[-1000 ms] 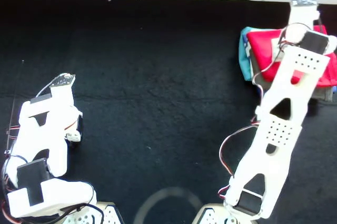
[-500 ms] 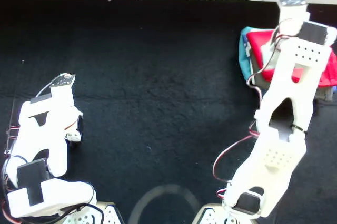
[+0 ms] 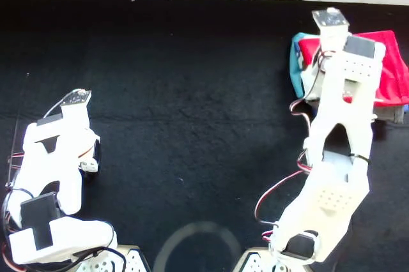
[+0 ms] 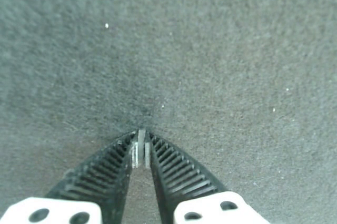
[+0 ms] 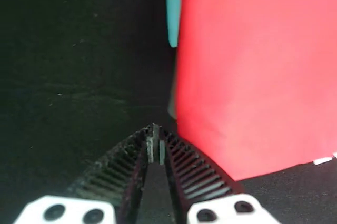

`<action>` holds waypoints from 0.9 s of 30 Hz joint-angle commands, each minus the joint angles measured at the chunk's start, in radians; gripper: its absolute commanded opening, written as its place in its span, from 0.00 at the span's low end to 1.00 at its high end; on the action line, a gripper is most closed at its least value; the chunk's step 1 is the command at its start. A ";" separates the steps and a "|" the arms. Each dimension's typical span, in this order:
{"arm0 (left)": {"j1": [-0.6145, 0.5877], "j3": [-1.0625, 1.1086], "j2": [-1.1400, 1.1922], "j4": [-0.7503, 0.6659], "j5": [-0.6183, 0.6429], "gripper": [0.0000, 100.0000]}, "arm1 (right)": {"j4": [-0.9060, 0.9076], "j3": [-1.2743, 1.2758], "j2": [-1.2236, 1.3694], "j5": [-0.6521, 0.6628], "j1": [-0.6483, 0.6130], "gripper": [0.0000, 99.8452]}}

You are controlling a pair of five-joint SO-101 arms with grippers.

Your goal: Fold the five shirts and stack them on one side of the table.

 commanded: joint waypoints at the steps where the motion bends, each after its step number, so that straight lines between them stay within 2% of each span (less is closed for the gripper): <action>1: -0.013 -0.010 0.001 -0.012 -0.003 0.01 | 0.065 -0.168 -0.127 0.009 -0.025 0.01; 7: -0.013 -0.010 0.001 -0.012 -0.003 0.01 | 0.070 -0.280 -0.125 0.014 0.012 0.01; 15: -0.013 -0.010 0.001 -0.012 -0.003 0.01 | 0.048 -0.286 0.081 0.011 0.076 0.01; 27: -0.013 -0.010 0.001 -0.012 -0.003 0.01 | 0.084 -0.320 0.179 0.011 0.077 0.01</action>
